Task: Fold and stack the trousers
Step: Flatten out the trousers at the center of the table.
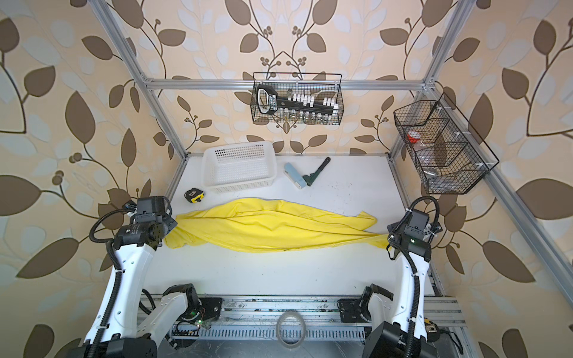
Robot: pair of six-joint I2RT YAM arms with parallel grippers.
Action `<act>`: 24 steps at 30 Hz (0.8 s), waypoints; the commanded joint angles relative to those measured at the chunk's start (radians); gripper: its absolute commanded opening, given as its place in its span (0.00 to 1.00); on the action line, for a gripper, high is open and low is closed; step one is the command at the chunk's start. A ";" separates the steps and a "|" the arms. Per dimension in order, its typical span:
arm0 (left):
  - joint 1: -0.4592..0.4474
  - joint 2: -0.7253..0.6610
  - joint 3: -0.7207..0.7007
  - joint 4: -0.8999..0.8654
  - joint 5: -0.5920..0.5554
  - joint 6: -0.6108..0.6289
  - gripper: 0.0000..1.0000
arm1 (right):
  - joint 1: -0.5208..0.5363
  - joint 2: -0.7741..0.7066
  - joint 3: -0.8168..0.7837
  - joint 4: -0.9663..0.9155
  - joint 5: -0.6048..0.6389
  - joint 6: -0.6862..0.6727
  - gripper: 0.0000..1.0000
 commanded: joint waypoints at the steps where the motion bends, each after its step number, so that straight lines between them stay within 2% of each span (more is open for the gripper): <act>1: 0.007 -0.046 -0.054 -0.044 0.031 -0.069 0.00 | -0.005 -0.033 -0.001 -0.016 0.118 0.036 0.00; 6: -0.002 -0.092 -0.131 -0.071 0.147 -0.084 0.00 | -0.014 -0.054 0.009 -0.033 0.260 0.054 0.00; 10: -0.009 -0.098 -0.101 -0.115 0.179 -0.109 0.00 | -0.028 -0.037 0.013 -0.034 0.279 0.055 0.00; 12: -0.009 -0.111 -0.114 -0.135 0.185 -0.148 0.06 | -0.028 -0.045 -0.007 -0.040 0.271 0.056 0.00; 14: -0.010 -0.144 -0.132 -0.138 0.187 -0.182 0.07 | -0.026 -0.061 -0.034 -0.034 0.273 0.051 0.05; 16: -0.010 -0.184 -0.128 -0.152 0.181 -0.219 0.20 | -0.025 -0.075 -0.045 -0.042 0.287 0.051 0.11; 20: -0.010 -0.253 -0.081 -0.190 0.109 -0.258 0.21 | -0.019 -0.093 -0.031 -0.066 0.288 0.079 0.20; 22: -0.009 -0.268 -0.051 -0.238 0.024 -0.293 0.26 | -0.011 -0.105 -0.022 -0.084 0.288 0.097 0.25; 24: -0.010 -0.284 -0.037 -0.236 -0.014 -0.325 0.43 | 0.006 -0.120 -0.014 -0.096 0.293 0.111 0.31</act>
